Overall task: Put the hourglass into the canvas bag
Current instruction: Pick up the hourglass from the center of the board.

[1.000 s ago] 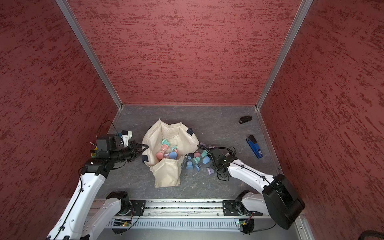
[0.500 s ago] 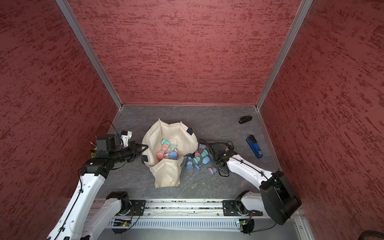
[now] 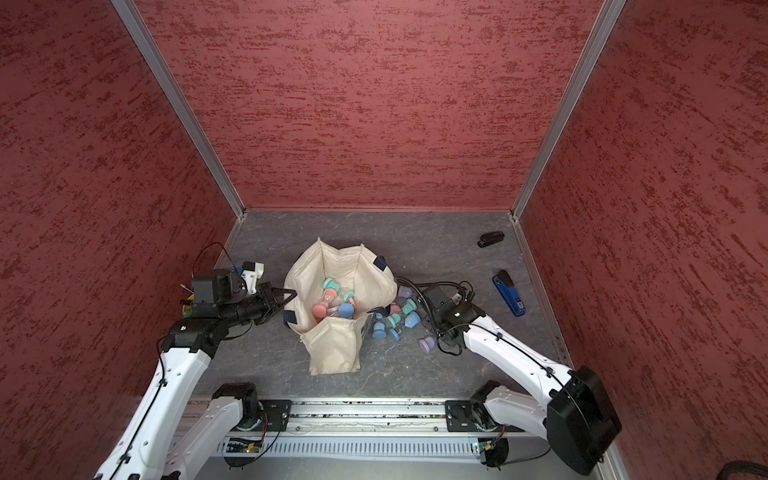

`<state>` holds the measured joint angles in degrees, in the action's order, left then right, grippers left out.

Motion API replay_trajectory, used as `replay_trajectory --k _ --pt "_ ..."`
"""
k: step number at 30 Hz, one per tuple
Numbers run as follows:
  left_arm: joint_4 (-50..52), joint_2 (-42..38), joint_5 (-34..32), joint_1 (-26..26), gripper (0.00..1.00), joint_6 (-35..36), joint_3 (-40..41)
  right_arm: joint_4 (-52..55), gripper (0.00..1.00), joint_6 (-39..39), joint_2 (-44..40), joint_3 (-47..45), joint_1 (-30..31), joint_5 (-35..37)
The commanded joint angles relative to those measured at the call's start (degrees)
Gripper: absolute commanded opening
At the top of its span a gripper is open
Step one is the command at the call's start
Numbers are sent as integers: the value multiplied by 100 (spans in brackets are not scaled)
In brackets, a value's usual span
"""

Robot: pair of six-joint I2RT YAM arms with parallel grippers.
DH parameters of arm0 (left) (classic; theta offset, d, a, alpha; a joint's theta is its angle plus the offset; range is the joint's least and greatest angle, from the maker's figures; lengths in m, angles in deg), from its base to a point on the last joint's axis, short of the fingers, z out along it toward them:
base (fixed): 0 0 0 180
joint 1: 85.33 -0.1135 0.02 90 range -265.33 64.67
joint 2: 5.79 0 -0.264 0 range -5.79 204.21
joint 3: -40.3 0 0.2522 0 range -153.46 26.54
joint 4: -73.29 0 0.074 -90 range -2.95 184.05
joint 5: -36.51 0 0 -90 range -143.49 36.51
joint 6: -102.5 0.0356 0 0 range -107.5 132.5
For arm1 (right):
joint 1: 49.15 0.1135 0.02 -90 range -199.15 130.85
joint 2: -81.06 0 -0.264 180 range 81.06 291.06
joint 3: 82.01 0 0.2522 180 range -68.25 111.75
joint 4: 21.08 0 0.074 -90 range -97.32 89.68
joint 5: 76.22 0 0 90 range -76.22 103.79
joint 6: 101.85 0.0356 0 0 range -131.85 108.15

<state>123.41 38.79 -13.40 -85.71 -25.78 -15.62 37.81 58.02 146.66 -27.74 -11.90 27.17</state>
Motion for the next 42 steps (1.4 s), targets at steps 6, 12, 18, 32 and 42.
replay_trajectory --k 6,12,18,32,42 --pt "-85 -81 82 -49 0 -9 67 -542 57 680 90 -700 352 -242" --pt "3 -106 88 -49 0 61 27 -853 59 528 430 -595 353 -421" --pt "-58 -154 87 -51 0 15 111 -1102 56 572 529 -888 361 -708" --pt "-3 -144 86 -73 0 60 40 -689 26 537 304 -581 353 -265" --pt "-84 -52 103 -85 0 -9 -30 726 10 156 -468 1454 334 1394"
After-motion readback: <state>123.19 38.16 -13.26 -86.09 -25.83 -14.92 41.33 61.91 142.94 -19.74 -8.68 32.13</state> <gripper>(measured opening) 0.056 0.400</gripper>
